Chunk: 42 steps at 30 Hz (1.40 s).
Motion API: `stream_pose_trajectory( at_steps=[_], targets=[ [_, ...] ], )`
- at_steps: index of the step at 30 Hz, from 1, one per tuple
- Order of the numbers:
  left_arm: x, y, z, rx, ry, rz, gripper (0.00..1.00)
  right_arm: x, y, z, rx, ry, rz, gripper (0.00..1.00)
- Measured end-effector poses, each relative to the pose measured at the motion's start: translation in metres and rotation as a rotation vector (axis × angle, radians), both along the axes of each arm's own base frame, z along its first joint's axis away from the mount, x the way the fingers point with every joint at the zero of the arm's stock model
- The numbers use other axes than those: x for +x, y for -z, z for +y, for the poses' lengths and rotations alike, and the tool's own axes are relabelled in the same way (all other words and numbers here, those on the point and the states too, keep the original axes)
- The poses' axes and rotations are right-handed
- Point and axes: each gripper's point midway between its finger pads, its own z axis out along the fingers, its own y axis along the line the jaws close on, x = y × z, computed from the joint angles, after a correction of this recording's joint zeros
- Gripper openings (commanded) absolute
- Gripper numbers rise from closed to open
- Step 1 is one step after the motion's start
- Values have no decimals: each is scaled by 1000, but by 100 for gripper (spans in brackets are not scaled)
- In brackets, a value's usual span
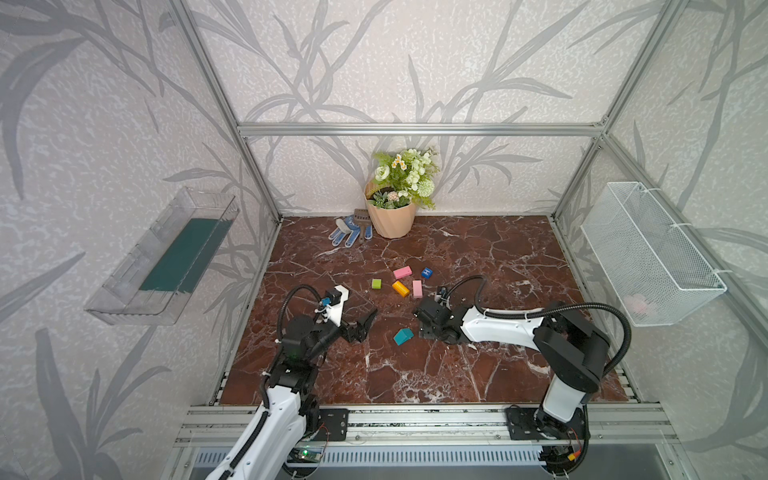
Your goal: Build the wood block tower
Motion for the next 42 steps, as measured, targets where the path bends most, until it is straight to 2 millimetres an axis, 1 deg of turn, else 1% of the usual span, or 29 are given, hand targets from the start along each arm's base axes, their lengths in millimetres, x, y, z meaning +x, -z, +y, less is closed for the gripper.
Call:
stream_pose_trajectory(
  at_steps=[12,15,21,33,36,40,42],
  targets=[
    [0,0,0,0,0,0,99,1,0,0,-8,-13,-4,78],
    [0,0,0,0,0,0,99,1,0,0,-11,-16,-8,76],
    [0,0,0,0,0,0,99,3,0,-1,-13,-15,-12,74],
    [0,0,0,0,0,0,99,5,0,3,-2,-19,-21,75],
    [0,0,0,0,0,0,99,5,0,2,-3,-18,-21,76],
    [0,0,0,0,0,0,99,5,0,2,-3,-16,-21,83],
    [0,0,0,0,0,0,99,6,-1,2,-4,-17,-22,84]
  ],
)
